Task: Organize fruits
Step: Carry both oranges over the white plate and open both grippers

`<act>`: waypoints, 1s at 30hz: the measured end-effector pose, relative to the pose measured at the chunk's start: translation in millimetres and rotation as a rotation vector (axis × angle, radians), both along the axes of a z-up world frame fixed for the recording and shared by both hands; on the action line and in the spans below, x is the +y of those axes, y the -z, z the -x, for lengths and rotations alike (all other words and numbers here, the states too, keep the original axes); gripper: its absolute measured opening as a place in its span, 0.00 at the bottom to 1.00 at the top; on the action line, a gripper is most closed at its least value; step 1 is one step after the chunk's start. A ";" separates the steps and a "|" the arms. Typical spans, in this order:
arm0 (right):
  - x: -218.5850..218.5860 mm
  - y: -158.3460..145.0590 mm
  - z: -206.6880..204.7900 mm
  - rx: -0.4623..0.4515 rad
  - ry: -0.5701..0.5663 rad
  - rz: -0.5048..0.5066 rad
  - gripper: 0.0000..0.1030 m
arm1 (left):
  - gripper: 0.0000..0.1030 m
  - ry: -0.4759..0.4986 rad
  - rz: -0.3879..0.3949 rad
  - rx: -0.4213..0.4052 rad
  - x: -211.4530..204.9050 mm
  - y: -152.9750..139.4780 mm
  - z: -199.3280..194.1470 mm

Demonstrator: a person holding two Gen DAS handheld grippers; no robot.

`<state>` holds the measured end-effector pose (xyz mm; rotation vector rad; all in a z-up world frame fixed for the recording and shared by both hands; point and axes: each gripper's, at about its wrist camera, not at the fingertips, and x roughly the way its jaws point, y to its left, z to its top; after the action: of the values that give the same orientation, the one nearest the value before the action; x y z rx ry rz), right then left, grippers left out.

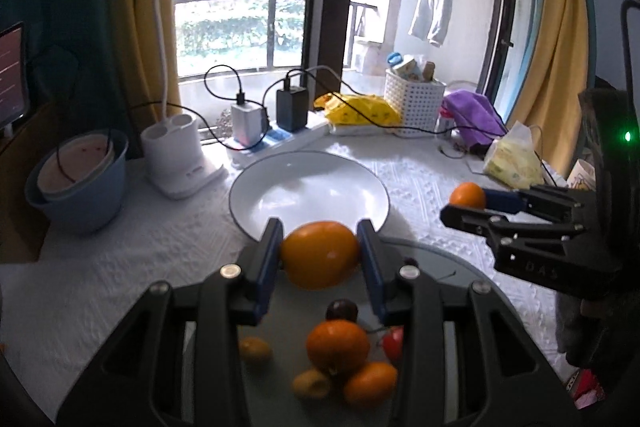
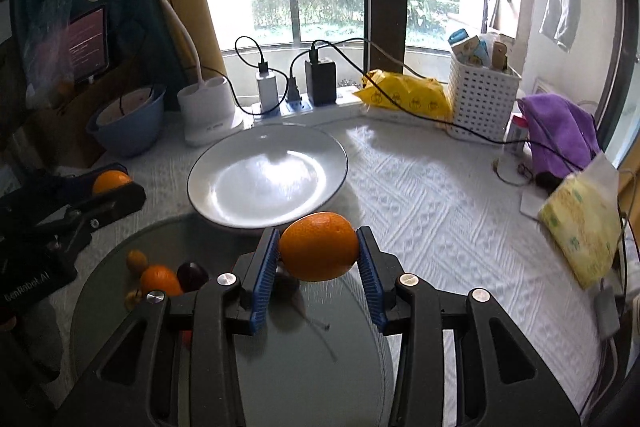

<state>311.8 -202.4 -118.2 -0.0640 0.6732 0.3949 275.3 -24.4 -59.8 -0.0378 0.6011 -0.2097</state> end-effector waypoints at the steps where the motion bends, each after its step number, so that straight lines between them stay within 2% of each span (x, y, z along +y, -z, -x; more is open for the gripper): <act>1: 1.1 -0.6 -3.1 -0.003 -0.001 -0.001 0.40 | 0.38 0.006 0.001 0.003 0.1 0.9 -3.7; 9: 16.1 8.1 -33.0 0.020 -0.020 -0.002 0.41 | 0.38 0.020 -0.004 0.055 3.9 15.3 -38.4; 18: 34.8 23.8 -64.6 0.056 -0.060 -0.002 0.41 | 0.38 -0.006 0.050 0.140 14.0 30.2 -72.8; 30: 44.4 32.0 -78.6 0.076 -0.069 -0.014 0.41 | 0.42 -0.002 0.085 0.174 17.1 36.7 -83.7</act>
<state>390.4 -158.0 -150.2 -0.0592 0.7443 0.4703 359.0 -7.2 -96.6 -0.1404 0.7648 -0.2313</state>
